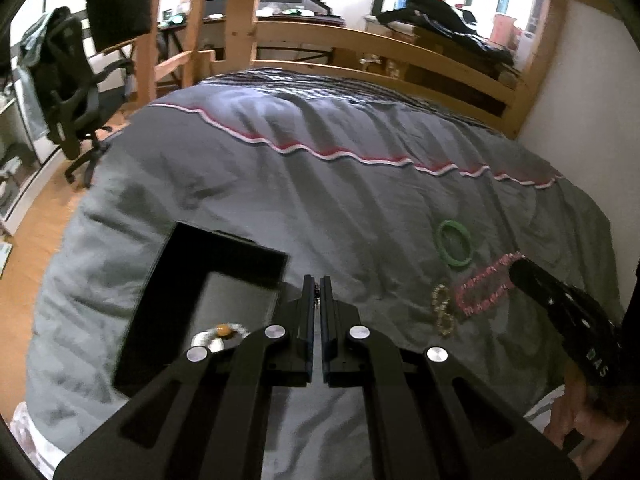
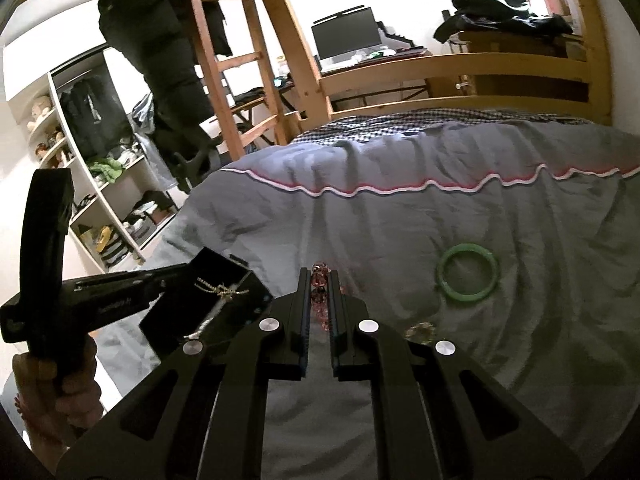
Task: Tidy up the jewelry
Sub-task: 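Carry the pink-red bead bracelet with the right tool over the black box, then open the right tool to drop the bracelet into the black box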
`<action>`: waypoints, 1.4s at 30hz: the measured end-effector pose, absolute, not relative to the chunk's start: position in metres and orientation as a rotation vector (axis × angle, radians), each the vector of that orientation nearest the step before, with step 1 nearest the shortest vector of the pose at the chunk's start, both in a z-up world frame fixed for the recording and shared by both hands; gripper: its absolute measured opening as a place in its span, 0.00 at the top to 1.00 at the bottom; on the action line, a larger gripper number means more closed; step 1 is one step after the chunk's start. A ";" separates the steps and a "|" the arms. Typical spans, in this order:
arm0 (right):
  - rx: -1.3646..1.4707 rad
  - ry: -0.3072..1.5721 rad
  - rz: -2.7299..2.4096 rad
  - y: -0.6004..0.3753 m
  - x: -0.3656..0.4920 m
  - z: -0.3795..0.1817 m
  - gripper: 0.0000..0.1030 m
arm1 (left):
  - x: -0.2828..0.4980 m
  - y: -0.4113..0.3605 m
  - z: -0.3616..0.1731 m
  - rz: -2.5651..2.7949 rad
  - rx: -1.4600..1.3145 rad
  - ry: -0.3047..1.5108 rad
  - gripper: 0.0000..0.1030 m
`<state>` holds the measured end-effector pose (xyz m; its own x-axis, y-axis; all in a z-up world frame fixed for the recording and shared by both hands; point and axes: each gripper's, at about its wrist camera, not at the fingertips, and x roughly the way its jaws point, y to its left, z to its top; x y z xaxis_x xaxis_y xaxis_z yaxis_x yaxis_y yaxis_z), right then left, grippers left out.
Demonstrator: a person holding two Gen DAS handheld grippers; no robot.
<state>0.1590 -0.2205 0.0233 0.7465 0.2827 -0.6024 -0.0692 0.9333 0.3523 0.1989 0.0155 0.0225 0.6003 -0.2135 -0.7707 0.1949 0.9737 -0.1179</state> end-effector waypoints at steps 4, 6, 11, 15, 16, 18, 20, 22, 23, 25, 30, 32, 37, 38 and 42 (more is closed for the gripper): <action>0.319 0.712 0.222 -0.202 0.167 0.026 0.92 | 0.202 0.032 0.024 -0.207 -0.035 0.918 0.97; 0.315 0.714 0.234 -0.193 0.170 0.027 0.92 | 0.204 0.038 0.023 -0.189 -0.036 0.928 0.97; 0.292 0.716 0.271 -0.164 0.177 0.032 0.92 | 0.205 0.057 0.026 -0.161 -0.055 0.935 0.97; 0.274 0.721 0.297 -0.141 0.184 0.035 0.92 | 0.204 0.069 0.029 -0.147 -0.077 0.937 0.97; 0.269 0.722 0.305 -0.134 0.185 0.035 0.92 | 0.204 0.073 0.029 -0.136 -0.081 0.939 0.97; 0.263 0.727 0.322 -0.121 0.189 0.036 0.92 | 0.204 0.081 0.030 -0.124 -0.091 0.942 0.97; 0.254 0.730 0.334 -0.111 0.192 0.037 0.92 | 0.204 0.089 0.032 -0.111 -0.107 0.943 0.97; 0.248 0.734 0.347 -0.102 0.196 0.038 0.92 | 0.204 0.096 0.032 -0.101 -0.118 0.943 0.97; 0.247 0.735 0.354 -0.097 0.198 0.038 0.92 | 0.204 0.101 0.032 -0.095 -0.123 0.945 0.97; 0.242 0.739 0.363 -0.090 0.202 0.038 0.92 | 0.206 0.106 0.028 -0.089 -0.135 0.956 0.97; 0.235 0.764 0.378 -0.074 0.207 0.030 0.92 | 0.208 0.119 0.022 -0.054 -0.150 0.978 0.97; 0.231 0.779 0.385 -0.069 0.209 0.024 0.92 | 0.208 0.124 0.022 -0.045 -0.159 0.977 0.97; 0.234 0.792 0.397 -0.063 0.209 0.015 0.92 | 0.209 0.130 0.020 -0.040 -0.174 0.987 0.97; 0.235 0.797 0.399 -0.062 0.209 0.012 0.92 | 0.209 0.130 0.020 -0.041 -0.175 0.988 0.97; 0.234 0.815 0.402 -0.060 0.209 0.005 0.92 | 0.211 0.131 0.017 -0.027 -0.179 0.999 0.97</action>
<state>0.2087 -0.0601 0.0048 0.6167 0.4343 -0.6566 -0.2572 0.8994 0.3534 0.2113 0.1310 0.0170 0.5418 -0.1044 -0.8340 -0.0594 0.9850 -0.1619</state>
